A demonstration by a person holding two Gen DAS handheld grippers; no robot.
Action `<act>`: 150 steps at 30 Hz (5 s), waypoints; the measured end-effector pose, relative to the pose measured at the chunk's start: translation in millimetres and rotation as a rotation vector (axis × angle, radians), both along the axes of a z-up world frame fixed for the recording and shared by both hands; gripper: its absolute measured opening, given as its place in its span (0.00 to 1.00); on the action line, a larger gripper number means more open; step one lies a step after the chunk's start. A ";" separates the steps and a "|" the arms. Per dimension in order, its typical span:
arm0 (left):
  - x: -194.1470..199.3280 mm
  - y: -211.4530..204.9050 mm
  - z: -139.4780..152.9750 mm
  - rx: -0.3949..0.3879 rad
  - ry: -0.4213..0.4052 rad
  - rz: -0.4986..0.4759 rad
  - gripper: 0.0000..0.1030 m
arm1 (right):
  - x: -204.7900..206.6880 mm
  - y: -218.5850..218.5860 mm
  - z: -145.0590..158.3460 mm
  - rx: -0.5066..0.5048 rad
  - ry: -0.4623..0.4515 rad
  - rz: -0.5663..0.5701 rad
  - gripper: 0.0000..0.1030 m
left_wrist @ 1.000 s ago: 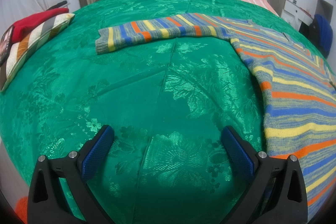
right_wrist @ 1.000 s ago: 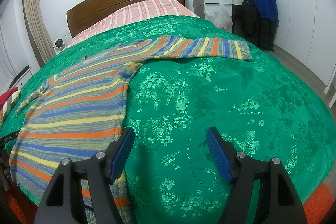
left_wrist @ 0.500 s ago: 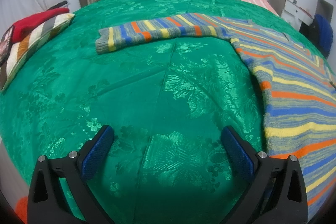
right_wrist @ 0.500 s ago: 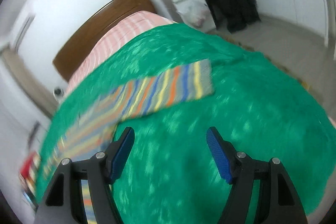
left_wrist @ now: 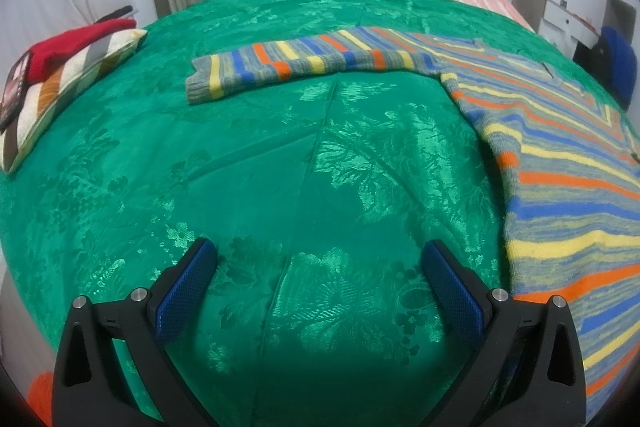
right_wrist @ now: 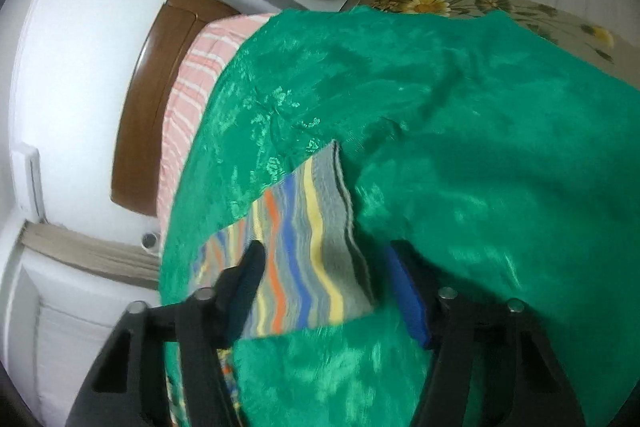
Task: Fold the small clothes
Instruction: 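Grasp the sleeve with the right gripper and fold the sweater side over the body, then move the left gripper toward the other sleeve cuff, then grasp the sleeve cuff with the left gripper and fold that side over the body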
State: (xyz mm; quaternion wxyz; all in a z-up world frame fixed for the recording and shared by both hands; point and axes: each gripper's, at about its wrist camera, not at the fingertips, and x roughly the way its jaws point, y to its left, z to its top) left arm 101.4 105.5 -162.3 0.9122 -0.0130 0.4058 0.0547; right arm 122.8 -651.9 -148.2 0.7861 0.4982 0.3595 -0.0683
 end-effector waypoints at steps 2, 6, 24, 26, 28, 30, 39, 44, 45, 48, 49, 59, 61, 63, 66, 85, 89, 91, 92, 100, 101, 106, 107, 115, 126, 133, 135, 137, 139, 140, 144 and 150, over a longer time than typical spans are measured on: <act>-0.8 -0.5 0.1 -0.001 -0.001 0.001 1.00 | 10.7 0.8 -2.8 -0.037 0.029 0.034 0.22; -0.9 -0.9 0.2 -0.003 -0.001 0.005 1.00 | 15.0 8.0 15.5 -0.111 0.023 0.046 0.05; 2.0 -1.2 -0.7 -0.017 -0.001 0.004 1.00 | 189.2 389.1 133.7 -0.251 -0.231 0.778 0.55; 1.2 -1.1 -0.5 -0.019 0.000 0.003 1.00 | 181.6 399.3 117.5 -0.191 -0.242 0.766 0.60; -0.4 -1.6 -0.3 -0.020 0.001 0.004 1.00 | 171.0 399.5 105.5 -0.144 -0.253 0.750 0.60; -0.2 -2.3 -0.5 -0.019 0.002 0.004 1.00 | 157.6 386.9 95.9 -0.172 -0.224 0.734 0.60; 0.3 -4.3 -0.8 -0.015 0.005 0.012 1.00 | 56.9 296.6 57.8 -0.684 -0.067 0.623 0.65; 0.3 -4.9 -1.1 -0.013 0.004 0.012 1.00 | 13.9 257.4 41.6 -0.816 -0.019 0.529 0.66; 0.3 -4.9 -1.2 -0.012 0.003 0.012 1.00 | 7.0 253.1 38.4 -0.850 -0.005 0.508 0.66; -0.3 -5.6 -1.4 -0.008 -0.001 0.013 1.00 | -3.9 248.9 35.3 -0.894 0.006 0.467 0.66; -0.6 -5.8 -1.4 -0.007 -0.002 0.014 1.00 | -9.2 247.3 32.5 -0.896 0.006 0.459 0.66; -1.6 -8.9 -2.2 0.006 -0.011 0.022 1.00 | -25.9 229.2 -0.2 -0.840 -0.013 0.372 0.80; -1.6 -9.1 -2.2 0.006 -0.010 0.022 1.00 | -25.8 227.6 -1.8 -0.827 -0.023 0.375 0.81; -1.6 -9.1 -2.2 0.007 -0.011 0.023 1.00 | -25.3 228.3 -2.4 -0.827 -0.031 0.380 0.84; -1.6 -8.8 -2.2 0.007 -0.011 0.022 1.00 | -24.7 226.9 -4.5 -0.815 -0.044 0.383 0.85; -1.3 -9.1 -2.4 0.009 -0.011 0.023 1.00 | -24.4 227.1 -5.7 -0.815 -0.047 0.384 0.85; -1.2 -8.9 -2.4 0.008 -0.011 0.023 1.00 | -24.4 227.1 -5.8 -0.815 -0.047 0.384 0.85; -1.3 -9.1 -2.4 0.008 -0.010 0.023 1.00 | -24.4 227.1 -5.8 -0.815 -0.047 0.384 0.85; -1.3 -9.1 -2.4 0.008 -0.010 0.023 1.00 | -24.4 227.2 -5.9 -0.816 -0.047 0.384 0.85; -1.3 -8.9 -2.3 0.008 -0.010 0.022 1.00 | -24.4 227.2 -5.9 -0.816 -0.046 0.384 0.85; -1.3 -8.9 -2.3 0.009 -0.010 0.023 1.00 | -24.5 227.1 -5.9 -0.817 -0.046 0.384 0.85; -0.4 -6.9 -0.1 -0.007 0.016 0.015 1.00 | -24.5 227.0 -5.8 -0.817 -0.046 0.384 0.85; 0.3 -4.8 1.7 -0.021 0.035 0.010 1.00 | -24.5 227.0 -5.8 -0.817 -0.046 0.384 0.85; 11.8 80.4 55.9 -0.381 -0.010 0.102 0.99 | -24.7 226.8 -5.7 -0.817 -0.046 0.384 0.85; 143.8 149.0 34.8 -0.397 0.148 0.177 0.91 | -24.7 226.9 -5.7 -0.819 -0.045 0.384 0.85; 162.2 134.0 21.1 -0.292 0.150 0.190 0.40 | -24.8 226.7 -5.8 -0.819 -0.046 0.384 0.85; 165.5 130.0 23.3 -0.263 0.163 0.165 0.04 | -24.7 226.8 -5.8 -0.820 -0.046 0.384 0.85; 162.7 122.3 39.7 -0.201 0.119 0.163 0.03 | -24.8 226.7 -5.8 -0.820 -0.046 0.384 0.85; 163.2 97.3 74.5 -0.153 0.045 0.113 0.03 | -24.8 226.7 -5.8 -0.820 -0.046 0.384 0.85; 165.5 82.0 93.0 -0.148 0.012 0.072 0.03 | -24.5 226.9 -5.8 -0.821 -0.045 0.384 0.85; 170.6 -8.7 166.7 -0.109 -0.101 -0.153 0.03 | -24.8 226.7 -5.8 -0.820 -0.046 0.384 0.85; 180.5 -158.9 196.6 -0.118 -0.125 -0.452 0.11 | -24.7 226.8 -5.9 -0.821 -0.046 0.384 0.85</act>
